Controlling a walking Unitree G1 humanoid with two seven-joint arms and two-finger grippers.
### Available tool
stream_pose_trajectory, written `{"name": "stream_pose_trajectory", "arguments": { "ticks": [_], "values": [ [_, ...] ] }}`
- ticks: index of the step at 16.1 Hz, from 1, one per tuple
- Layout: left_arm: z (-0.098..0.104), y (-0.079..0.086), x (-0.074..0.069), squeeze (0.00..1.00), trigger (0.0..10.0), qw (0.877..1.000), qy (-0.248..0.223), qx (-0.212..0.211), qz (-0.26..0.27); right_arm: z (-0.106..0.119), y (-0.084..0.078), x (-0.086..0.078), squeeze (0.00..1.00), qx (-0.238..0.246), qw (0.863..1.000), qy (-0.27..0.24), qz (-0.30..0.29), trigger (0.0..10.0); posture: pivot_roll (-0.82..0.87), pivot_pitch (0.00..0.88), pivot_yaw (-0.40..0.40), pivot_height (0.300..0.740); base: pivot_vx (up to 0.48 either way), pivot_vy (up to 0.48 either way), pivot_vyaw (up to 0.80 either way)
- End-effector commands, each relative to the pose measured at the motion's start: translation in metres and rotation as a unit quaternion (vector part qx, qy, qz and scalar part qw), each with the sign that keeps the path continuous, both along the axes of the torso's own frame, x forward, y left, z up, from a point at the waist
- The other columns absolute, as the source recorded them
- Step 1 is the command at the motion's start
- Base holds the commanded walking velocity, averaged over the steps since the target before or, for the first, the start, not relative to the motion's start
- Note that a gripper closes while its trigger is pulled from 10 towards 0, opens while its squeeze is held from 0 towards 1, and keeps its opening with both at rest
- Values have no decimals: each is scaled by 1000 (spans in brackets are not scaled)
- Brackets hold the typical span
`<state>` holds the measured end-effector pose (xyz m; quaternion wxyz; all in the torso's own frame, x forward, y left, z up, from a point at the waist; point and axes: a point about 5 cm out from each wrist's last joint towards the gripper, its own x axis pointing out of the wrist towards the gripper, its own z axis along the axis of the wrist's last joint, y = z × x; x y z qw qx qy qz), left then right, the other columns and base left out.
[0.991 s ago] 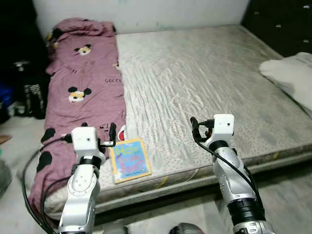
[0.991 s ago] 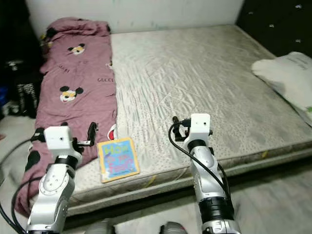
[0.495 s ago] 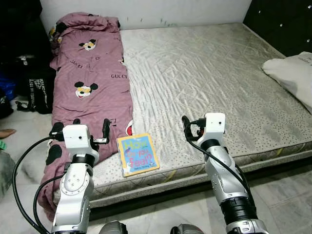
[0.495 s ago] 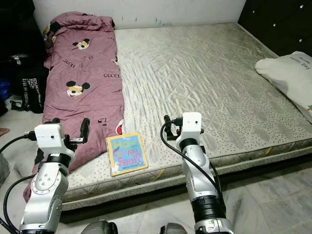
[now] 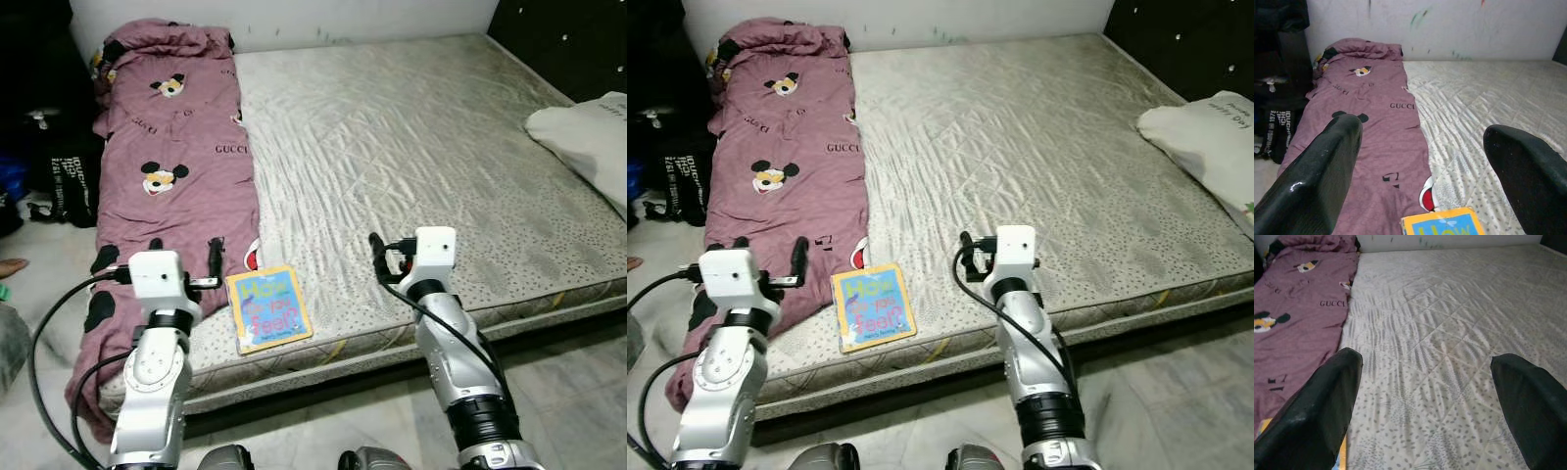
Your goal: Clean up the room
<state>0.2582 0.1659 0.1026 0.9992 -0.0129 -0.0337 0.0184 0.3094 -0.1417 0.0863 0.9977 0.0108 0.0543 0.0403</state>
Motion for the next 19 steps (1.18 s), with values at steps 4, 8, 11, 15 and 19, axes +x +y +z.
{"name": "stream_pose_trajectory", "arguments": {
  "ticks": [4,8,11,15,19],
  "values": [
    [-4,5,-2,0,10000,1000,10,2,11,1,0,1,0,2,1000,-1,0,10000,-46,68,-24,740,0,441,0],
    [-2,5,-2,0,10000,1000,6,11,12,1,0,1,0,2,1000,-1,1,10000,-46,67,-24,740,0,0,0],
    [-2,8,-2,0,10000,1000,6,7,21,1,1,1,0,2,1000,-1,2,10000,-46,67,-25,740,0,0,0],
    [-1,7,-3,0,10000,1000,1,2,17,1,0,1,0,1,1000,0,1,10000,-50,76,-23,740,62,0,0],
    [-1,7,-3,0,10000,1000,2,-2,14,2,0,1,0,1,1000,0,1,10000,-52,81,-25,740,354,0,0]
  ]
}}
